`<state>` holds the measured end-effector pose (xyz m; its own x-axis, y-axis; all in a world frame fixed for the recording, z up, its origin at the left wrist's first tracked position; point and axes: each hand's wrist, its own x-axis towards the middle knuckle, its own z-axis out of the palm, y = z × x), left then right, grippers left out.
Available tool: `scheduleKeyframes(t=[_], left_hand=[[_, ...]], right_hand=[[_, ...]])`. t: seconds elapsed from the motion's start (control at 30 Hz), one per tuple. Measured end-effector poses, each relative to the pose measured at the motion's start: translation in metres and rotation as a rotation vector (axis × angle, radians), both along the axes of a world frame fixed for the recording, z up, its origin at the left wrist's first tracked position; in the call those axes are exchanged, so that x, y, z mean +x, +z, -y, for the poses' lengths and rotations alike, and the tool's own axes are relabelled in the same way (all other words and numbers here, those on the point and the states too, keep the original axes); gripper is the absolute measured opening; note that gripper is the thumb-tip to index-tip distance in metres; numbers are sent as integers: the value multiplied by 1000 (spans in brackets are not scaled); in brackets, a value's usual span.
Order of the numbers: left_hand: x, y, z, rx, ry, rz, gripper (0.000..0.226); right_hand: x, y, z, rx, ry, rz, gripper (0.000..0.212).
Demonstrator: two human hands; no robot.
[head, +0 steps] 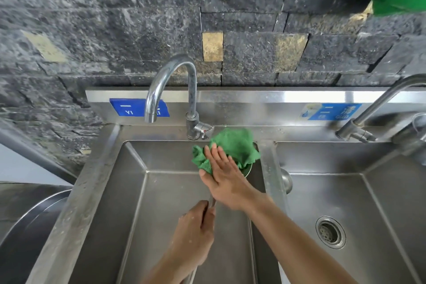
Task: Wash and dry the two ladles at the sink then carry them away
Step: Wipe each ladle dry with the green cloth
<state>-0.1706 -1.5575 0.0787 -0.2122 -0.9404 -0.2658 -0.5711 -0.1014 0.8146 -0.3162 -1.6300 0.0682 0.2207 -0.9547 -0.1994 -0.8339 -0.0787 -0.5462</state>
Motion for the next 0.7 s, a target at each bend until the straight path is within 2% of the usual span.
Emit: scheduleKeyframes(t=[0.1, 0.2, 0.33, 0.47, 0.53, 0.6, 0.7], left_hand=[[-2, 15, 0, 15, 44, -44, 29], [-2, 26, 4, 1, 43, -85, 32], [-8, 42, 9, -122, -6, -62, 28], [-11, 52, 16, -154, -20, -59, 19], [-8, 55, 19, -126, -52, -41, 19], [-3, 62, 20, -49, -74, -101, 18], [-1, 76, 20, 21, -89, -159, 24]], right_hand=[[0, 18, 8, -65, -98, -256, 74], [6, 40, 5, -24, -187, -314, 75], [12, 64, -3, 7, -345, -259, 72], [17, 82, -17, -83, -389, -135, 57], [13, 89, -17, -73, -332, 13, 52], [7, 89, -10, -40, -198, 94, 58], [-1, 86, 8, -121, -100, -23, 68]])
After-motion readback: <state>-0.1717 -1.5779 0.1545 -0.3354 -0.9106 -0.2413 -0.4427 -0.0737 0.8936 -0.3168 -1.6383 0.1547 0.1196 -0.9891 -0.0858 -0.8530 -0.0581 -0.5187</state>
